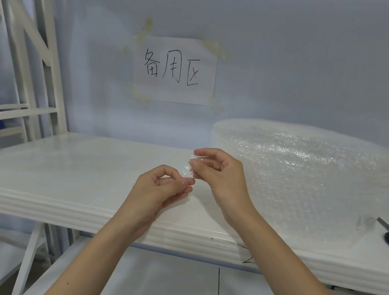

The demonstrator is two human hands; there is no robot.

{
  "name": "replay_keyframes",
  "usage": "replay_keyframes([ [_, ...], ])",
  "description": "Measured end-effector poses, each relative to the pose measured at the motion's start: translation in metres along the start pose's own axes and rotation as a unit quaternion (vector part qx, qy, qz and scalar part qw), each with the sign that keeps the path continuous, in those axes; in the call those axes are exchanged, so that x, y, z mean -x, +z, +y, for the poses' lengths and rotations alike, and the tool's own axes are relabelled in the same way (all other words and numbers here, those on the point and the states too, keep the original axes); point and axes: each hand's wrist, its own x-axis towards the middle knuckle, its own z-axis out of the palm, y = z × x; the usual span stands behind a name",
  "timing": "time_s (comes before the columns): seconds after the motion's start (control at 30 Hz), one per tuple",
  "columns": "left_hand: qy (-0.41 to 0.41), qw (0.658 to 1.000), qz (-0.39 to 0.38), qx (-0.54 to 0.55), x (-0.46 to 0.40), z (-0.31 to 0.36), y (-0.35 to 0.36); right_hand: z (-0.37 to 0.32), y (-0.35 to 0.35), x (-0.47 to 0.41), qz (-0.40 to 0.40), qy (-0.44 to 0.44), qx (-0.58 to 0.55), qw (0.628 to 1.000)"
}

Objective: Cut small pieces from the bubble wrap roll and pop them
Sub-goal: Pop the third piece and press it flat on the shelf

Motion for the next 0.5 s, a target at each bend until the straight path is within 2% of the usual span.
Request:
replay_keyframes([
  [0.5,0.044,0.996,0.073,0.008,-0.004,0.008,-0.017,-0.002,0.021,-0.022,0.004,-0.031,0.015,0.999],
])
